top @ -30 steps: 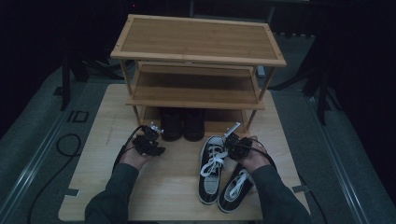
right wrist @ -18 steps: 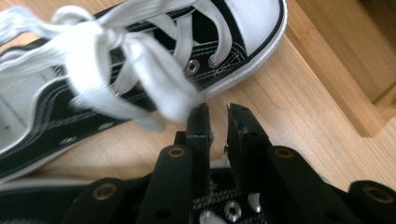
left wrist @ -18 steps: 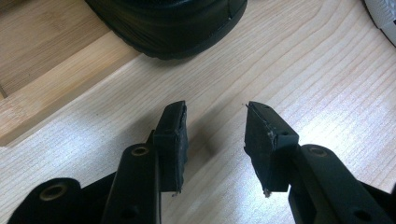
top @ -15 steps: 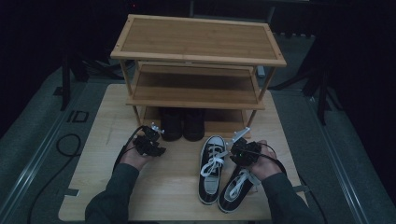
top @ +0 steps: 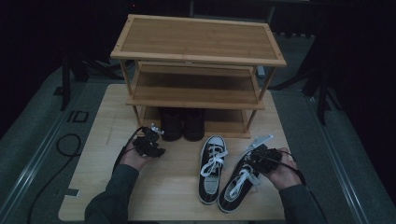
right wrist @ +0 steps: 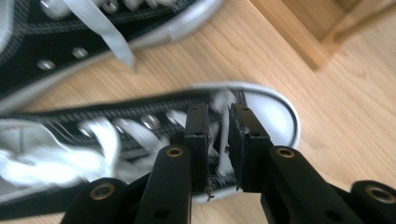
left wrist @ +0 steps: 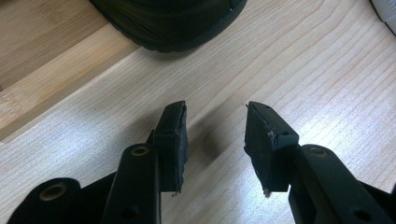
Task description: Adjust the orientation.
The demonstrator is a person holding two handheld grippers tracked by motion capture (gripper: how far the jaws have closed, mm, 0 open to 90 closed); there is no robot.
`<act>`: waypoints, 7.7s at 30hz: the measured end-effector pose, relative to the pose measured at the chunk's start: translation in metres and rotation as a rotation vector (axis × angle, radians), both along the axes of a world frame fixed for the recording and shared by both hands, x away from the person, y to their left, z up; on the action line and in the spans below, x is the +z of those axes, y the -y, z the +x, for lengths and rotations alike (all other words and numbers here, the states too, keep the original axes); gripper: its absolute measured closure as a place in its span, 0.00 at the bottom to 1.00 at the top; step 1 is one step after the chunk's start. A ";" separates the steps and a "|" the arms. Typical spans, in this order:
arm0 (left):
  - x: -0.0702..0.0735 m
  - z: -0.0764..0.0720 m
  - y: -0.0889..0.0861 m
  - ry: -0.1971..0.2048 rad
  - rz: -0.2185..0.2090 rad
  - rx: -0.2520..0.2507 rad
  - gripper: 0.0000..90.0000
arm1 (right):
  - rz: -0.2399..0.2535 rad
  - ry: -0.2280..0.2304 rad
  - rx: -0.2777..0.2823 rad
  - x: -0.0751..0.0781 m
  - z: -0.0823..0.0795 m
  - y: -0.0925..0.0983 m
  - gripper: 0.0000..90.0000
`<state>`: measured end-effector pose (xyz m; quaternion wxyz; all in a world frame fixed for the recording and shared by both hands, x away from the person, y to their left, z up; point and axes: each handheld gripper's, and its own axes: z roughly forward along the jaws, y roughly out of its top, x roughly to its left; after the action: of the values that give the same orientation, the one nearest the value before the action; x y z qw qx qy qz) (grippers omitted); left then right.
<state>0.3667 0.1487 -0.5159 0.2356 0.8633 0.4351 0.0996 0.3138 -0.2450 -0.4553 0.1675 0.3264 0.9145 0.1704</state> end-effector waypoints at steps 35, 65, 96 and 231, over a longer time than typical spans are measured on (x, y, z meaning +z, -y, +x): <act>0.000 0.000 0.000 0.007 0.001 -0.001 0.65 | 0.021 -0.118 -0.188 -0.068 -0.034 0.059 1.00; 0.001 -0.001 0.002 0.007 -0.001 -0.007 0.65 | 0.058 -0.094 -0.171 -0.065 -0.035 0.048 1.00; -0.001 -0.002 0.005 0.005 -0.006 -0.013 0.65 | 0.126 -0.132 -0.115 -0.062 -0.048 0.033 1.00; -0.007 -0.067 0.176 -0.047 0.028 -0.638 1.00 | 0.054 -0.013 -0.164 -0.015 -0.006 0.035 0.63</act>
<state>0.2995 -0.0277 -0.5225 0.2329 0.9614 0.1464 0.0064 0.3079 -0.2796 -0.4706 0.1659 0.4058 0.8808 0.1786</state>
